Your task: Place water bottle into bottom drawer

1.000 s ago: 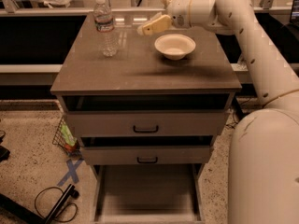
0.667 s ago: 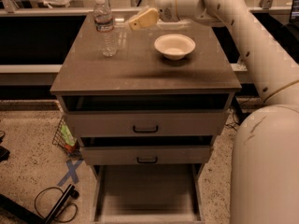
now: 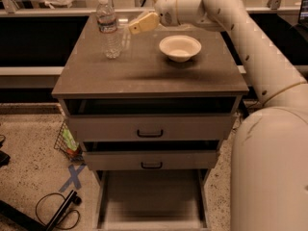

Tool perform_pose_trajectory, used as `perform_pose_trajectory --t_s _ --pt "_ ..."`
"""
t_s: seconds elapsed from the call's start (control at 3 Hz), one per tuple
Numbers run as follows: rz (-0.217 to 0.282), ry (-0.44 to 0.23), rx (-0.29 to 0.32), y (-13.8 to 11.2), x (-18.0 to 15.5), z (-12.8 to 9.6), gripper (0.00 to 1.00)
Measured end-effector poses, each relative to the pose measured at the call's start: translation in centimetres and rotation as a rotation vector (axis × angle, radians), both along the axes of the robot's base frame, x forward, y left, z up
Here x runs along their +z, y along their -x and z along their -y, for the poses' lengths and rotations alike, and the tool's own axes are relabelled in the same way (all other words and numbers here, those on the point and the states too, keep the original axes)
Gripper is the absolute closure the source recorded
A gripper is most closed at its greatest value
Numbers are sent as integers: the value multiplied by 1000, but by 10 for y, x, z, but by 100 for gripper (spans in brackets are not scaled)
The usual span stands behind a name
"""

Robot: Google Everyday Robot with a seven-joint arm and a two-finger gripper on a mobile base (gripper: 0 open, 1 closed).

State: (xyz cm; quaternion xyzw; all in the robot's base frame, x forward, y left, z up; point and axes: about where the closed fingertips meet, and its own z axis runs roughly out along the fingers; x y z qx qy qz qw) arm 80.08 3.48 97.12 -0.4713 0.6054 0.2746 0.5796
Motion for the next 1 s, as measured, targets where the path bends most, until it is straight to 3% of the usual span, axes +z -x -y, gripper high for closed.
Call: perform_pose_trajectory --t_s 0.33,0.67,1.0 --pt "-51 -94 86 -4 -16 -37 0" --pt "-82 -125 130 -8 -25 -69 0" --pt "-78 -75 111 -14 -30 -86 18"
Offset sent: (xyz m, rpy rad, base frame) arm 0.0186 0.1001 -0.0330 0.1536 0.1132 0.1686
